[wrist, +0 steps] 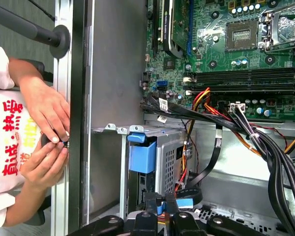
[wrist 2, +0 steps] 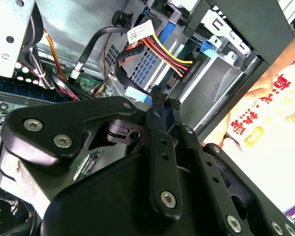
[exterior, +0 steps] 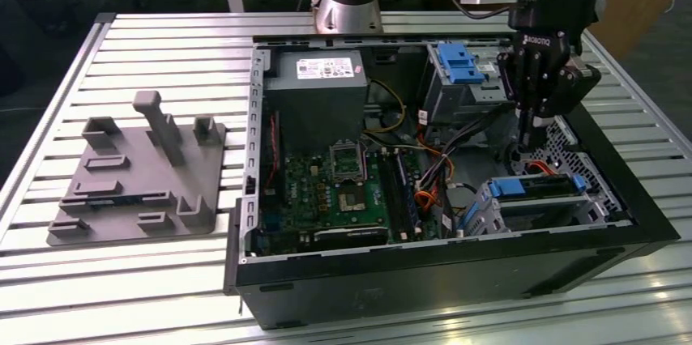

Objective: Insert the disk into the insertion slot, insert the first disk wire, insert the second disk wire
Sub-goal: 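Insert the second disk wire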

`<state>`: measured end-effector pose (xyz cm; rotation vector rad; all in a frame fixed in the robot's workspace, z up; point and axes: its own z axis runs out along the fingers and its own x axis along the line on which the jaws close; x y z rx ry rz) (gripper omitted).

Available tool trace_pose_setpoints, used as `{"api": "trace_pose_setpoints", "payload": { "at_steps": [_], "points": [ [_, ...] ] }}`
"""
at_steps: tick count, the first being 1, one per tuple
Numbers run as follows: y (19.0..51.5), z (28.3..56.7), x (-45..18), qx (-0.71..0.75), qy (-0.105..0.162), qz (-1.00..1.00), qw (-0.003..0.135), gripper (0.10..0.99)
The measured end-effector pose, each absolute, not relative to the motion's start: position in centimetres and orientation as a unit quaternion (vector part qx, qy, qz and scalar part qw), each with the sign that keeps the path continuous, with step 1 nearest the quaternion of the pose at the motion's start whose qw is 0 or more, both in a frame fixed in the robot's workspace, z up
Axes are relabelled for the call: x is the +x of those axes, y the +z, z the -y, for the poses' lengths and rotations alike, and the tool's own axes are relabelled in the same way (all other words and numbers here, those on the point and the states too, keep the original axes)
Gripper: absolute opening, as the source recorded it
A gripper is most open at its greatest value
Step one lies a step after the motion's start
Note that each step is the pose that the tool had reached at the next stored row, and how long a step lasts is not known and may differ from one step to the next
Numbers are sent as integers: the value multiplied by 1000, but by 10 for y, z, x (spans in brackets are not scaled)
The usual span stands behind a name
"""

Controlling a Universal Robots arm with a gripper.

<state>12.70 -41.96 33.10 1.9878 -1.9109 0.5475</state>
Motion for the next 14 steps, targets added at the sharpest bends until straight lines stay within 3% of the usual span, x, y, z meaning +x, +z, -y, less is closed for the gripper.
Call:
{"api": "trace_pose_setpoints", "payload": {
  "at_steps": [2, 4, 14],
  "points": [
    [331, 420, 127, 697, 192, 670, 164, 204],
    [331, 420, 127, 697, 192, 671, 164, 141],
    [330, 421, 127, 697, 192, 671, 164, 141]
  ]
}}
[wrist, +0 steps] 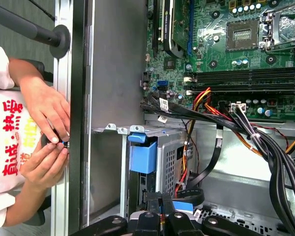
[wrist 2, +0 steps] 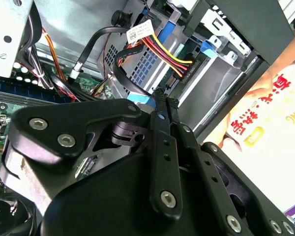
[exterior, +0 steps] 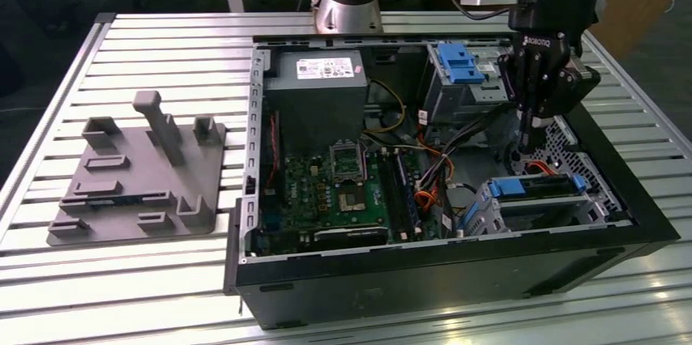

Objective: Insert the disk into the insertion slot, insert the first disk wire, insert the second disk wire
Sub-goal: 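Insert the second disk wire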

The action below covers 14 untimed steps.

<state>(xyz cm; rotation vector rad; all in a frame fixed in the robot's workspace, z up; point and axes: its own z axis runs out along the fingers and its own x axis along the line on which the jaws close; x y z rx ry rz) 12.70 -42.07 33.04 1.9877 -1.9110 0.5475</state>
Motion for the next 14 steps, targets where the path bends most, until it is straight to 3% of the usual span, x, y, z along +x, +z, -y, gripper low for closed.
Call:
{"api": "trace_pose_setpoints", "payload": {
  "at_steps": [8, 11, 14],
  "points": [
    [330, 421, 127, 697, 192, 671, 165, 149],
    [330, 421, 127, 697, 192, 671, 164, 275],
    [329, 421, 127, 697, 192, 671, 165, 275]
  ]
}}
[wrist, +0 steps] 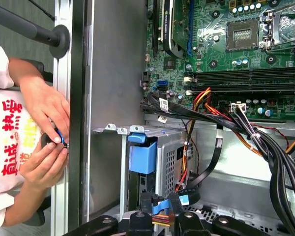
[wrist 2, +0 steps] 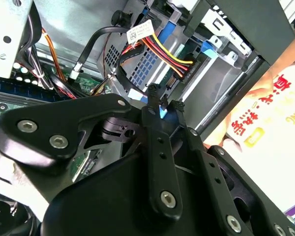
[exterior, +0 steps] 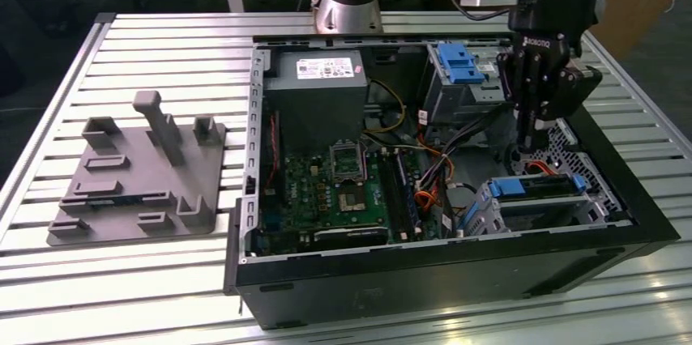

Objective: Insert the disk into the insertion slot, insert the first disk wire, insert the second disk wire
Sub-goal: 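Insert the second disk wire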

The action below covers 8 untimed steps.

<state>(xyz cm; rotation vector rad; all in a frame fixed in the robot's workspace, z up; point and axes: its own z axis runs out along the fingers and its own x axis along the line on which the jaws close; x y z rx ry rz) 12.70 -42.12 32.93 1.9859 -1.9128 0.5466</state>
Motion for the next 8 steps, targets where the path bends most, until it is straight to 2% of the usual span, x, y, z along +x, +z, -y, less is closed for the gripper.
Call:
{"api": "trace_pose_setpoints", "payload": {
  "at_steps": [8],
  "points": [
    [325, 422, 128, 686, 188, 683, 169, 275]
  ]
}}
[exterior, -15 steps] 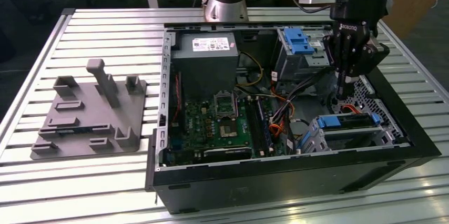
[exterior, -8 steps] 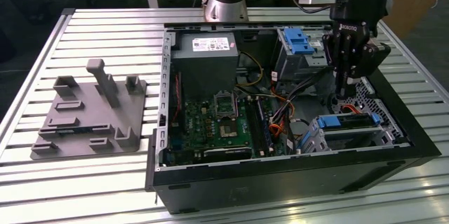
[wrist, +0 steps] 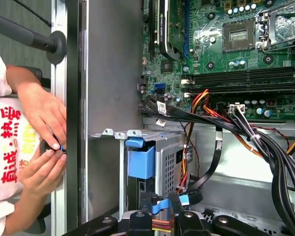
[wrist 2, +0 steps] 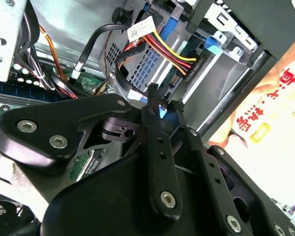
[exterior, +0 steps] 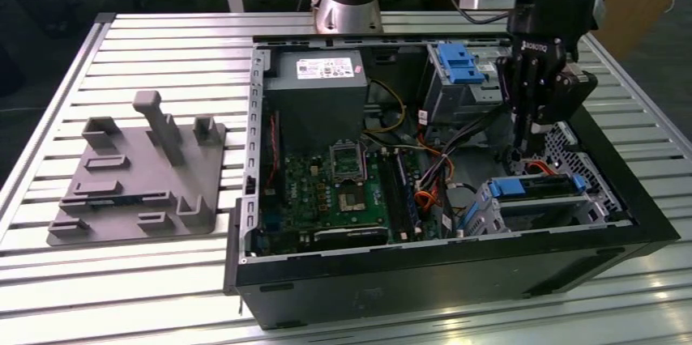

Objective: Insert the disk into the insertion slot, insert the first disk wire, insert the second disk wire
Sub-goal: 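Insert the second disk wire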

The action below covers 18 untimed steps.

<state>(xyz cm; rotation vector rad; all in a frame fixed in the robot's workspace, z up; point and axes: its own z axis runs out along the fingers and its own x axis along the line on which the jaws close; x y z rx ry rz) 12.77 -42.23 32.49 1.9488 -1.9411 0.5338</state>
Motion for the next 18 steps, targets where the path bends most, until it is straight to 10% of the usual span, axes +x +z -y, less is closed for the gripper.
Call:
{"api": "trace_pose_setpoints", "payload": {
  "at_steps": [18],
  "points": [
    [324, 427, 133, 684, 175, 689, 162, 106]
  ]
}}
